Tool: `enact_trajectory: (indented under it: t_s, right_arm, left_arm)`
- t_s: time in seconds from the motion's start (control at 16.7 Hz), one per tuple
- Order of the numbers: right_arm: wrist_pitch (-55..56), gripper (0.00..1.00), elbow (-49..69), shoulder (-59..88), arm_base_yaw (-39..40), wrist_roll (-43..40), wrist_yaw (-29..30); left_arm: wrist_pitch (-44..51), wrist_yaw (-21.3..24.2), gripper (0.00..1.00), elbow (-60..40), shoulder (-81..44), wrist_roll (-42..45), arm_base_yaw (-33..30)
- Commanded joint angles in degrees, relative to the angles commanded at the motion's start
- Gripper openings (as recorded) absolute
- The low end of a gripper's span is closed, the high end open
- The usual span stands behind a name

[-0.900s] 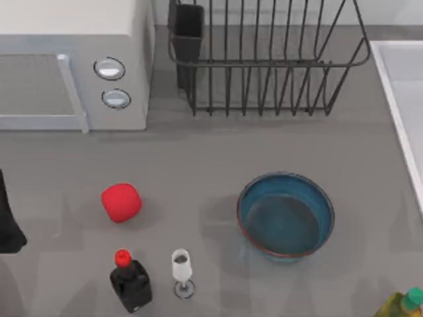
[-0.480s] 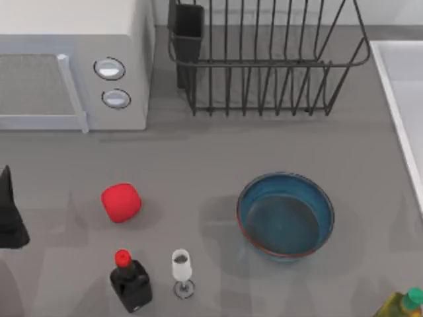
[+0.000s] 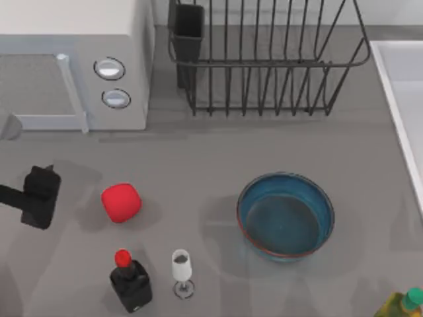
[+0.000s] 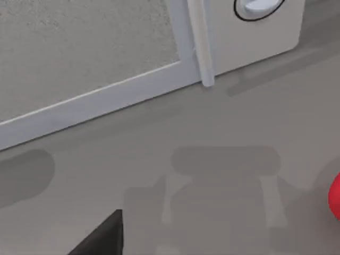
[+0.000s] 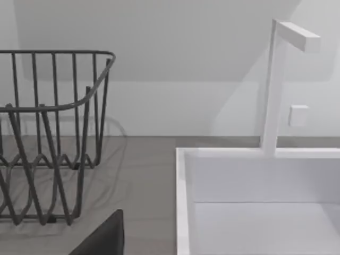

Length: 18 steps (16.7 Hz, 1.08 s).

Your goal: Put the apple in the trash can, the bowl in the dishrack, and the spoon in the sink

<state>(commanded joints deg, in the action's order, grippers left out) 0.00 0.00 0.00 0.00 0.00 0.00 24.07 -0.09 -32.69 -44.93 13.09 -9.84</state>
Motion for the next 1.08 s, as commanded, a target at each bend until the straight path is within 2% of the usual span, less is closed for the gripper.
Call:
enact_trajectory:
  t_s: [0.6,0.9,1.08]
  right_arm:
    - [0.0,1.0,0.0,0.0,0.0,0.0,0.0]
    - [0.0,1.0,0.0,0.0,0.0,0.0,0.0]
    - [0.0,1.0,0.0,0.0,0.0,0.0,0.0]
  left_arm:
    - [25.23,-0.09,1.0,-33.81,-46.93,13.92,-10.33]
    - [32.82,-0.18,1.0,-43.74,-61.23,18.05,-13.41]
    - [34.84,-0.22,1.0,-46.28,-64.69,19.1,-14.18]
